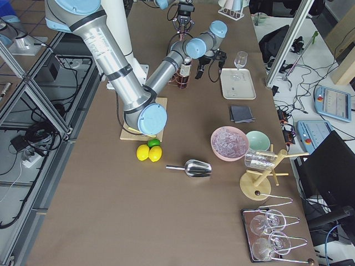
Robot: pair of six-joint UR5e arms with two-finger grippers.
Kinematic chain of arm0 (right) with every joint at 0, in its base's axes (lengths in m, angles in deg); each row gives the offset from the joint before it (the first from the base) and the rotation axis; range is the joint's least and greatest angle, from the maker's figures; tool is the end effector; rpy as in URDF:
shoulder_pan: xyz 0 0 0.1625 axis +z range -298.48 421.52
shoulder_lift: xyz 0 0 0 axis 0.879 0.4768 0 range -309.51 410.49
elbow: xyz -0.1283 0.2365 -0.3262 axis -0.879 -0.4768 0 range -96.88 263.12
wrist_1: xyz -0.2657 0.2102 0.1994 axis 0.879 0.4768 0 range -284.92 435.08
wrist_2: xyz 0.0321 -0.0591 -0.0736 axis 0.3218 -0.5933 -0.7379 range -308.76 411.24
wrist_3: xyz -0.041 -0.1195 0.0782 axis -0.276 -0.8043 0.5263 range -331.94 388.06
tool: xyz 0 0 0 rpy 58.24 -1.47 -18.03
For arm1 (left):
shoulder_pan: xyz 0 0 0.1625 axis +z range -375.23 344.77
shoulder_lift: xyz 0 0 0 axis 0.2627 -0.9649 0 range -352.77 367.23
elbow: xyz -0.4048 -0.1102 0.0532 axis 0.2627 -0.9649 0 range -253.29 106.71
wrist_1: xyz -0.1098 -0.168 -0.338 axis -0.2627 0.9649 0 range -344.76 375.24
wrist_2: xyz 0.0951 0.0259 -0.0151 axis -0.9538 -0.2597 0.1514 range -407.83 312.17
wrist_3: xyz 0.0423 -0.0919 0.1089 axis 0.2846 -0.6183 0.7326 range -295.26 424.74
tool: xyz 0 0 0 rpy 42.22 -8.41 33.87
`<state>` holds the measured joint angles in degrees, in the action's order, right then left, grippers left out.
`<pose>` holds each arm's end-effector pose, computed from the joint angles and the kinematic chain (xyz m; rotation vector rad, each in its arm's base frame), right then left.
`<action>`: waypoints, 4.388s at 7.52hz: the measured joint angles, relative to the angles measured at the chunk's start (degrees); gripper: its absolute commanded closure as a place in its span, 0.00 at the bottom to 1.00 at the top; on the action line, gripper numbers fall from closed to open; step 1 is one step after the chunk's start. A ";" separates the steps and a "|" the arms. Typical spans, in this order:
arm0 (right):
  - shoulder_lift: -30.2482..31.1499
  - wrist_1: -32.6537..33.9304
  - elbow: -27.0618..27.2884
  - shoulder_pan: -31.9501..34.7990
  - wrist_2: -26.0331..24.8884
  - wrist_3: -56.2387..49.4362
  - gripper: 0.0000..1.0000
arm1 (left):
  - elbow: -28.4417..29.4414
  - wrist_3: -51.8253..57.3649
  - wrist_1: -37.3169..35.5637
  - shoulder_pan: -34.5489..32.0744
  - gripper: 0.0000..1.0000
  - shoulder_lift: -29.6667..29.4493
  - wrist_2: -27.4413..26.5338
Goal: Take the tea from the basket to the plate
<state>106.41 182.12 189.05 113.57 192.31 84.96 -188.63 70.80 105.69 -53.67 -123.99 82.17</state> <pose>-0.3606 -0.4911 0.2535 -0.2738 -0.9780 0.0454 0.4226 -0.3836 0.0940 0.8549 1.0767 1.2611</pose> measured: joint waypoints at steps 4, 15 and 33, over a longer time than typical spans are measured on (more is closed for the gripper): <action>-5.86 0.70 -5.21 -2.50 7.79 2.75 0.11 | 1.60 0.00 1.34 0.13 1.00 0.07 0.00; -11.40 0.76 -11.33 -7.89 9.25 2.78 0.62 | 1.28 -0.17 2.04 0.08 1.00 0.13 0.61; -27.01 1.47 -39.28 9.54 19.46 -13.51 1.00 | -2.44 -3.51 2.51 -1.17 1.00 0.69 0.75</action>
<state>79.40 183.59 149.76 123.11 211.77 71.45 -191.07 67.30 108.20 -54.84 -123.30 82.92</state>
